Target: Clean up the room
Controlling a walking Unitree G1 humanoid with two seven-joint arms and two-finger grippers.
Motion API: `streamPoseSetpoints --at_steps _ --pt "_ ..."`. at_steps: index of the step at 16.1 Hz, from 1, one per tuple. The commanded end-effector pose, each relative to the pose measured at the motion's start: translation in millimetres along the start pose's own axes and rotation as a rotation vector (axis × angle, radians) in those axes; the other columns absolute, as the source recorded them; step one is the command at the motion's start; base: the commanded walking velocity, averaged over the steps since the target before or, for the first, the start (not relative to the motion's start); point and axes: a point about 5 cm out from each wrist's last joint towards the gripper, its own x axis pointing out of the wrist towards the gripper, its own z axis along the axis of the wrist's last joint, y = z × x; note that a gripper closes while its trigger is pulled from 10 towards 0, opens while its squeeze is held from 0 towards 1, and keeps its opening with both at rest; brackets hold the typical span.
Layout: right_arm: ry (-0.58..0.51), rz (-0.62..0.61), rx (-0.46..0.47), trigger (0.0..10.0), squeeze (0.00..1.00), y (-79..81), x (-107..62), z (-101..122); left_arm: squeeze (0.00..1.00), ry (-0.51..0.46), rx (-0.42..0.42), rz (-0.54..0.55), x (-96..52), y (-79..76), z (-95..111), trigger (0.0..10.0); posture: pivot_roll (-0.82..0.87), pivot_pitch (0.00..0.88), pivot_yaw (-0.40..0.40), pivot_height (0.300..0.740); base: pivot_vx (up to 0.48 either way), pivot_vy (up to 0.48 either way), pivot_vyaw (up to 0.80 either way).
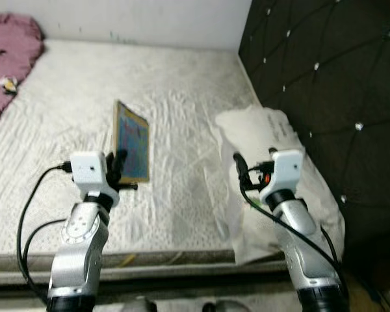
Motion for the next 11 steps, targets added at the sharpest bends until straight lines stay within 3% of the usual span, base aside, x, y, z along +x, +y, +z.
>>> streamPoseSetpoints --at_steps 1,7,11 --pt "-0.005 -0.011 -0.004 10.0 0.00 -3.9 -1.2 2.9 0.00 -0.038 -0.011 -0.035 1.2 -4.7 9.7 10.0 -0.03 0.084 -0.071 0.726 0.000 0.000 0.00" --pt "-0.012 -0.005 -0.003 10.0 0.00 -1.9 -0.7 4.3 0.00 -0.026 -0.075 -0.071 4.4 -9.6 12.8 10.0 -0.04 0.086 -0.070 0.656 0.000 0.000 0.00" --pt "-0.013 -0.001 -0.007 10.0 0.00 -1.9 0.0 5.0 0.00 -0.015 -0.092 -0.090 3.9 -13.1 11.5 10.0 -0.04 0.085 -0.072 0.656 0.000 0.000 0.00"
